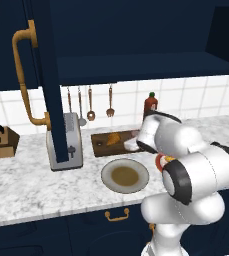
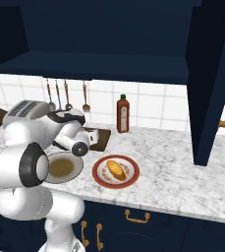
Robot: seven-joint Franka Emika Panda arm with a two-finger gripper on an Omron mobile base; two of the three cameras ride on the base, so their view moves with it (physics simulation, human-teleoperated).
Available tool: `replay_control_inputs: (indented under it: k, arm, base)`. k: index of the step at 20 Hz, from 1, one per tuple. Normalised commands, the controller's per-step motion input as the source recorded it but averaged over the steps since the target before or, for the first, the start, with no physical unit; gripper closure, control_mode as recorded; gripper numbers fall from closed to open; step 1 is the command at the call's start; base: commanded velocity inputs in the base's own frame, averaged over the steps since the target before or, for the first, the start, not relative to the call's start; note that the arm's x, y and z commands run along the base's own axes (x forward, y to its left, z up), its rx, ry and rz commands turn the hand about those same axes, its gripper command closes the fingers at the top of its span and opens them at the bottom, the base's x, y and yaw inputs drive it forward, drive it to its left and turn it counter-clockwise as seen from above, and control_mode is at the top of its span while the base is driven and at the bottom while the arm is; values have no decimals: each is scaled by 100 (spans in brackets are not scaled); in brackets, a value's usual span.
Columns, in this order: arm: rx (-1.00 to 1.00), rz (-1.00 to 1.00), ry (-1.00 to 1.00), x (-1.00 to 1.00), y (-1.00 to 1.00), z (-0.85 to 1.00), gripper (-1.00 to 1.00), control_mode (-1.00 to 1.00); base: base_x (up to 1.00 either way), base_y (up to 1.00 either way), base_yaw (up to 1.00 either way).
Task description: From the different types of pastries on the counter, select a croissant and place it on the cutting board. Then retrieve a jar of jam from the cabinet and place it alongside the croissant on the cutting board.
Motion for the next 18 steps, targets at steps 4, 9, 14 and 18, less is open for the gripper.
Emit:
replay_control_inputs:
  k: [4,9,14,18]
  arm:
    - [0,0,0,100,4,-26,100,-100]
    - [0,0,0,0,0,0,100,-100]
    - [0,0,0,14,0,0,100,-100]
    - [0,-5,4,47,0,1,100,-100]
  base:
    - [0,0,0]
    - [0,0,0]
    - [0,0,0]
    - [0,0,0]
